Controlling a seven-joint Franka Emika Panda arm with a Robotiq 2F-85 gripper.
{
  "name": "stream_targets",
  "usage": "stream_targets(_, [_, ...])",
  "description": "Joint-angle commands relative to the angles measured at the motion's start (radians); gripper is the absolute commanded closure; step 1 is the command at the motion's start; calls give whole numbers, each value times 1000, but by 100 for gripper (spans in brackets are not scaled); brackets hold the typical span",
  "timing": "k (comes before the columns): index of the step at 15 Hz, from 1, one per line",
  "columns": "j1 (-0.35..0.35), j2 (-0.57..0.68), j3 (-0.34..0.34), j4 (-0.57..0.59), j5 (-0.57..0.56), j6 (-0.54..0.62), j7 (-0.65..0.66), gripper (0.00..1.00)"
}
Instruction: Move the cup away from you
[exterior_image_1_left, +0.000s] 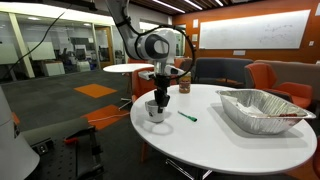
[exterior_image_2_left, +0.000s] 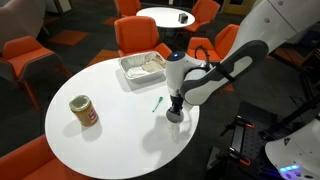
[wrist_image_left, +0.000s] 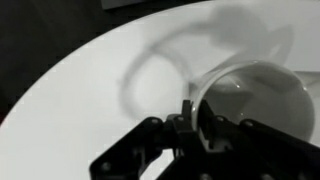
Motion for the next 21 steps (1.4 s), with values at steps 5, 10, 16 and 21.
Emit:
stream_targets(5, [32,16,7,105,40,-42,15,97])
stream_targets(10, [42,97,43,283,109,-72,-4,97])
stream_targets(16, [59,288,55,540,158,-116,-7,97])
stream_targets(21, [45,412,61,719,213,-189,-17,97])
